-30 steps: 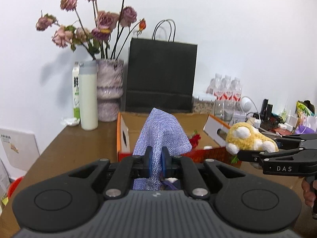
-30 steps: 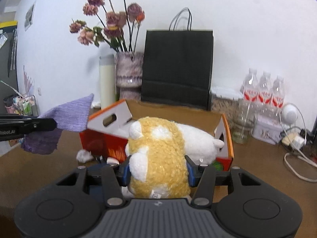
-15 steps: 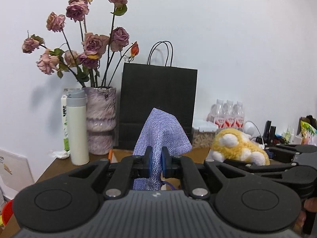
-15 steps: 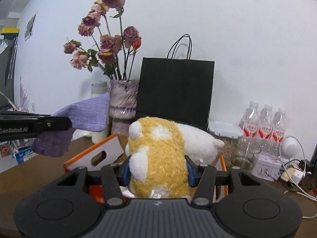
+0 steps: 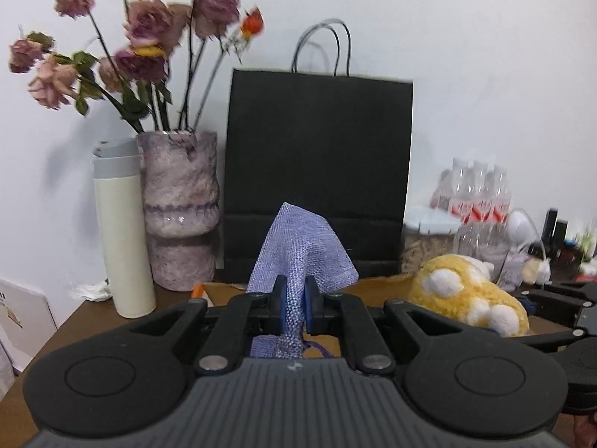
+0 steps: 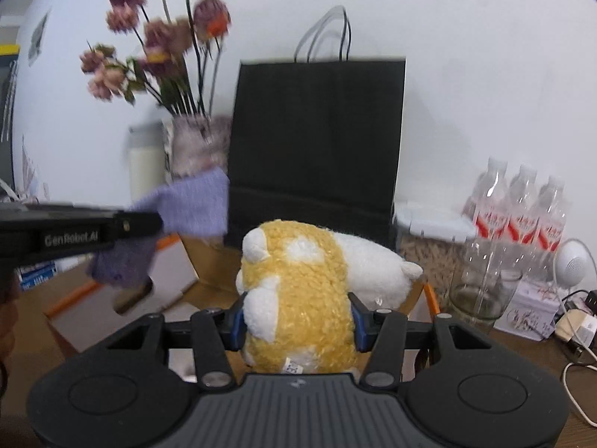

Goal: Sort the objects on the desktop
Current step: 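Carry the purple pouch over the box while the right carries the plush toy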

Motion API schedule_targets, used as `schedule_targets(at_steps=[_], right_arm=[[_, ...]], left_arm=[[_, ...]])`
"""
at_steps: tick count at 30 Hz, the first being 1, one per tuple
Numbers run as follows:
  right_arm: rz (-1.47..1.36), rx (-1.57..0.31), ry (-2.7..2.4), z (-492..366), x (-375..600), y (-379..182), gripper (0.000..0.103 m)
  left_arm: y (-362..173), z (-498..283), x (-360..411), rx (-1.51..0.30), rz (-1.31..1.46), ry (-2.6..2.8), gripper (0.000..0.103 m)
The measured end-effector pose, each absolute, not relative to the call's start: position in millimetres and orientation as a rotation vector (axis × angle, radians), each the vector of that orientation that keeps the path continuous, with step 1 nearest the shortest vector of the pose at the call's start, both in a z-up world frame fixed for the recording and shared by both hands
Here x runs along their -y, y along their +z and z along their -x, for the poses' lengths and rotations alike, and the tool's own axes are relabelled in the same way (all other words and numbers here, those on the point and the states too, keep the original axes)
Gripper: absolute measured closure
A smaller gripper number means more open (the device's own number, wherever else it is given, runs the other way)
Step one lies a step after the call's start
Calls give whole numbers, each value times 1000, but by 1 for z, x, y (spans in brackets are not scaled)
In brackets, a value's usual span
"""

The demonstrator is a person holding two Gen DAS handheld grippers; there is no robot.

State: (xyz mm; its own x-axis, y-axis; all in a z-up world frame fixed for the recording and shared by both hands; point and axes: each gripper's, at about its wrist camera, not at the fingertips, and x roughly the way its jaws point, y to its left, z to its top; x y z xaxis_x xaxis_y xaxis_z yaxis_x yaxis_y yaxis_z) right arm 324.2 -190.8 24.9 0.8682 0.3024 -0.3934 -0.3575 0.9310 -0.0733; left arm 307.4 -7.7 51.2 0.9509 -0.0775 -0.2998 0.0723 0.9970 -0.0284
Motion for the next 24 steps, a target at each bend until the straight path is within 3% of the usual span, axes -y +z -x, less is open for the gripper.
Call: schedule_targets(at_steps=[7,21,24], right_arm=[[174,-451,341,-339,190,5,53],[166,-479,339,-339,190,-1,51],[177,-484,337,-338,189,-1,44]], left_arm=[[20,-327,15,-427,-14,-93,93],[6,-330,20,-469,-39,-107,91],[7,-327,20,-458,-36,-101,71]])
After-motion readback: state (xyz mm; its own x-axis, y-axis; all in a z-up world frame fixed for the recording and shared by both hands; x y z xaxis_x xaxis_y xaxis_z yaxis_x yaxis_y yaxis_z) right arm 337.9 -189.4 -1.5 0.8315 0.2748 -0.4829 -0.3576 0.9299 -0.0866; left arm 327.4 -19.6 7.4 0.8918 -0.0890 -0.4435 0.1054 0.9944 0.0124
